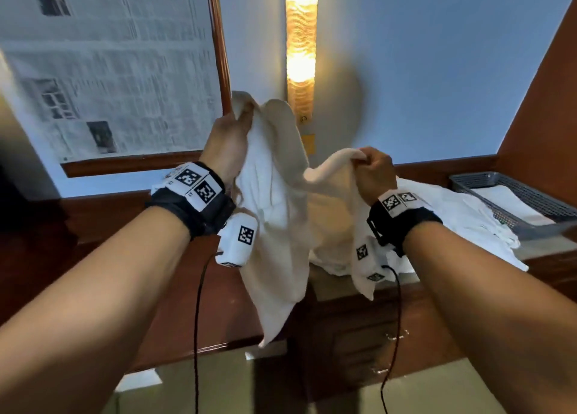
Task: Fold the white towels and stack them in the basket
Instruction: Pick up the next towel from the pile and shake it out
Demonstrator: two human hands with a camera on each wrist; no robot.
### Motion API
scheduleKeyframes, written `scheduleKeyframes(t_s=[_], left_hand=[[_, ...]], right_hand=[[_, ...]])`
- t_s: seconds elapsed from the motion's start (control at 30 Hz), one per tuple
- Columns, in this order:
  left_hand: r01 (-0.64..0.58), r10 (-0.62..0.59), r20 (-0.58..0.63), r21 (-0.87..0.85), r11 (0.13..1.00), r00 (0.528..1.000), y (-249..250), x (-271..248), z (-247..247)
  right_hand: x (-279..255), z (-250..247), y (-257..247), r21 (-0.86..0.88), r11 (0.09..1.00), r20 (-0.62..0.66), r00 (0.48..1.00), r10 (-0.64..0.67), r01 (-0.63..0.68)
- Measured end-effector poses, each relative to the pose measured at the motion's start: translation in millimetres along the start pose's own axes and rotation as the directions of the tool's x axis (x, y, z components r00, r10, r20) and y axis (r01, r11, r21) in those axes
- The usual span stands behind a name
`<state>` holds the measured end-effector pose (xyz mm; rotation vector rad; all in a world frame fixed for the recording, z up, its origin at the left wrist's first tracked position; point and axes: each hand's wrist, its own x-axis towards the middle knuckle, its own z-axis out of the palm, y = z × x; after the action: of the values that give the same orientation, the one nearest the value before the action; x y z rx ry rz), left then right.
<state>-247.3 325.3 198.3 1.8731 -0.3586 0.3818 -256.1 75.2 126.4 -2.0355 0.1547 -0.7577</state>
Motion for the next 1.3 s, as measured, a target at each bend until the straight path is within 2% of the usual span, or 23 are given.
scheduleKeyframes(t_s=[0.07,0.17,0.3,0.37,0.47,0.53,0.57,0.67,0.73,0.8,0.87,0.9,0.97,1.03,1.1,1.2,1.3], left_hand=[[-0.029,0.028,0.040,0.039,0.999,0.999,1,-19,-12],[-0.006,0.013,0.110,-0.060,0.998,0.994,-2,-44,-23],[0.095,-0.071,0.144,-0.173,0.980,0.987,-7,-68,-37],[0.095,-0.074,0.134,-0.160,0.983,0.988,-12,-72,-49],[0.088,-0.077,0.114,-0.094,0.992,0.990,-16,-77,-74],[0.080,-0.078,0.088,-0.022,0.997,0.993,-17,-79,-89],[0.071,-0.071,0.068,0.001,0.997,0.995,-16,-81,-97],[0.035,-0.035,0.007,0.083,0.996,0.999,-18,-85,-124],[0.041,-0.037,-0.036,0.119,0.992,0.999,-26,-86,-145],[0.083,-0.073,-0.096,0.103,0.991,0.993,-35,-88,-164],[0.124,-0.112,-0.121,0.099,0.987,0.986,-45,-93,-177],[0.143,-0.131,-0.113,0.105,0.984,0.985,-51,-96,-181],[0.172,-0.168,-0.057,0.076,0.982,0.984,-62,-104,-179],[0.201,-0.202,0.020,0.037,0.979,0.979,-67,-113,-167],[0.236,-0.234,0.050,-0.041,0.971,0.971,-67,-119,-154],[0.214,-0.212,0.034,-0.110,0.971,0.977,-65,-116,-145],[0.144,-0.146,-0.028,-0.084,0.986,0.989,-62,-103,-151]], right_hand=[[-11,17,-47,0.088,0.983,0.008,0.987,-0.160,0.159],[-32,39,-98,0.048,0.939,0.161,0.926,-0.343,0.340],[-56,50,-126,-0.081,0.908,0.231,0.894,-0.383,0.410],[-74,51,-128,-0.093,0.904,0.258,0.887,-0.382,0.417],[-109,58,-124,-0.047,0.890,0.339,0.845,-0.413,0.454],[-127,67,-114,-0.112,0.882,0.420,0.826,-0.375,0.458],[-133,72,-104,-0.172,0.881,0.445,0.832,-0.330,0.441],[-148,87,-67,-0.317,0.898,0.460,0.877,-0.135,0.305],[-158,93,-40,-0.375,0.900,0.505,0.863,-0.002,0.222],[-164,99,-19,-0.351,0.927,0.511,0.857,0.069,0.135],[-162,104,-16,-0.233,0.972,0.440,0.894,0.084,0.023],[-158,109,-22,-0.151,0.988,0.401,0.915,0.047,0.016],[-151,119,-53,-0.004,0.993,0.371,0.922,-0.108,0.118],[-143,130,-96,0.120,0.957,0.362,0.885,-0.291,0.266],[-132,139,-134,0.160,0.910,0.353,0.838,-0.416,0.384],[-119,138,-165,0.068,0.877,0.381,0.800,-0.464,0.476],[-118,120,-161,0.015,0.864,0.470,0.759,-0.451,0.504]])
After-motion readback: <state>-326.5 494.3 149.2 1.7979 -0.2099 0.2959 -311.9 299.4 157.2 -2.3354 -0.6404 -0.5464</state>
